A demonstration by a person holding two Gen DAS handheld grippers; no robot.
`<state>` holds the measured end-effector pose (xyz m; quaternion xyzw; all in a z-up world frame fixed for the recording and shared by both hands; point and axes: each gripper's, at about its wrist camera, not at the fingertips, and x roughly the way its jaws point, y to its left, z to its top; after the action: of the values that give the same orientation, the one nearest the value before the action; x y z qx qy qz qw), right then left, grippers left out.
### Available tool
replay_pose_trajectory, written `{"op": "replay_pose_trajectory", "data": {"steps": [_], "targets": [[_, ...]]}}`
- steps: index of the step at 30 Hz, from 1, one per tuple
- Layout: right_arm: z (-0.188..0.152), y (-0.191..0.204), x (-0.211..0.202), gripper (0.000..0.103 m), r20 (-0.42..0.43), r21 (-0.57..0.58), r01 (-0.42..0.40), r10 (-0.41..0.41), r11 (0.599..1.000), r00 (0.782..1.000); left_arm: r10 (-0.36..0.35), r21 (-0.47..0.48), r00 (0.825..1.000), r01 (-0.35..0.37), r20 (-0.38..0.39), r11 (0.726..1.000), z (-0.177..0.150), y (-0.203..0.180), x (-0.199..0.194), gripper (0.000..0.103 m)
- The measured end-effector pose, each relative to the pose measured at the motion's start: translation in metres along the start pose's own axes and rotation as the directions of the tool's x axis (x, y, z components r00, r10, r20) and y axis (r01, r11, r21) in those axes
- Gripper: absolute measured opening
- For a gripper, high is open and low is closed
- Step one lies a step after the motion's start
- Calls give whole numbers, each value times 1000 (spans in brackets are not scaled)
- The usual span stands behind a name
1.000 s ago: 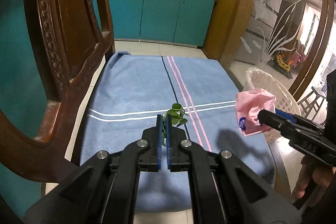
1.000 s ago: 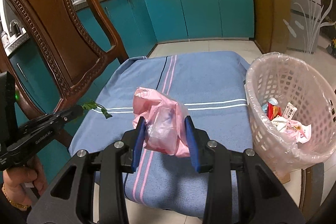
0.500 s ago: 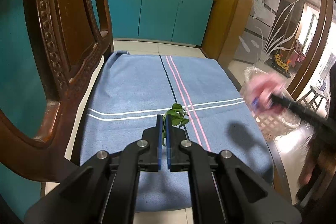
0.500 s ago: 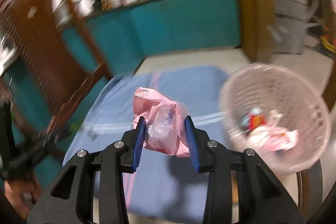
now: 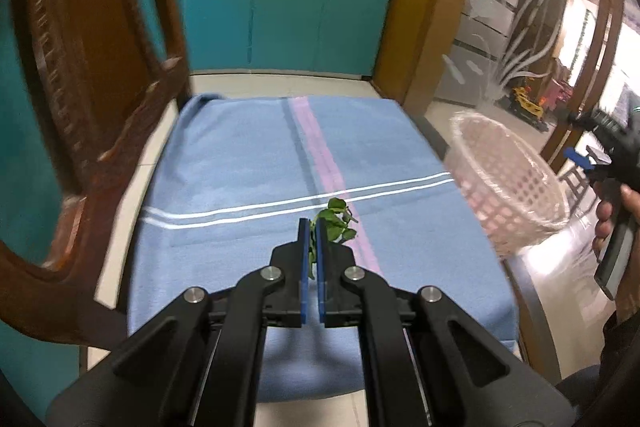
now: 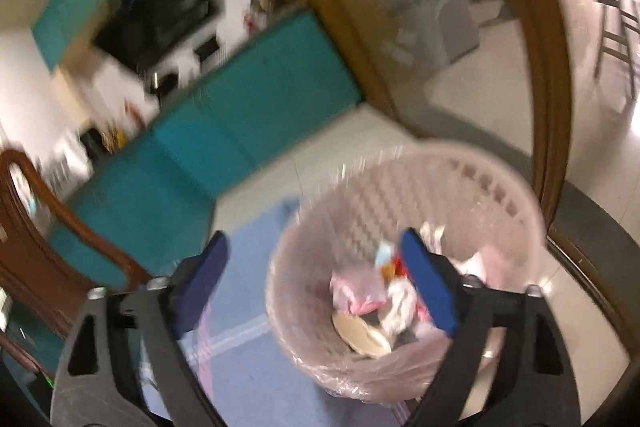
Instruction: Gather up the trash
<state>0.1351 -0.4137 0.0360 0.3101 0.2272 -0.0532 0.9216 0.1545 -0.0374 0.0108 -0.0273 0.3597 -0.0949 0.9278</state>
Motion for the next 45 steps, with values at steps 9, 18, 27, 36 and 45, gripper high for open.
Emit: {"op": "replay_pose_trajectory", "data": {"steps": [9, 18, 27, 36, 45], "targets": [[11, -20, -31, 95, 91, 90, -13, 5, 996, 996, -214, 137, 977, 210, 10, 968, 80, -152, 31, 11], [13, -16, -29, 96, 72, 70, -36, 31, 997, 997, -190, 86, 982, 188, 11, 978, 99, -186, 60, 85], [-35, 58, -7, 95, -79, -157, -84, 73, 984, 994, 46, 60, 996, -51, 70, 997, 43, -70, -16, 100], [-131, 147, -2, 95, -201, -459, -135, 45, 878, 979, 194, -55, 980, -192, 35, 980, -2, 12, -52, 100], [-156, 153, 5, 95, -213, -508, -114, 4, 854, 977, 203, -131, 979, -197, 34, 972, -13, 30, -41, 100]]}}
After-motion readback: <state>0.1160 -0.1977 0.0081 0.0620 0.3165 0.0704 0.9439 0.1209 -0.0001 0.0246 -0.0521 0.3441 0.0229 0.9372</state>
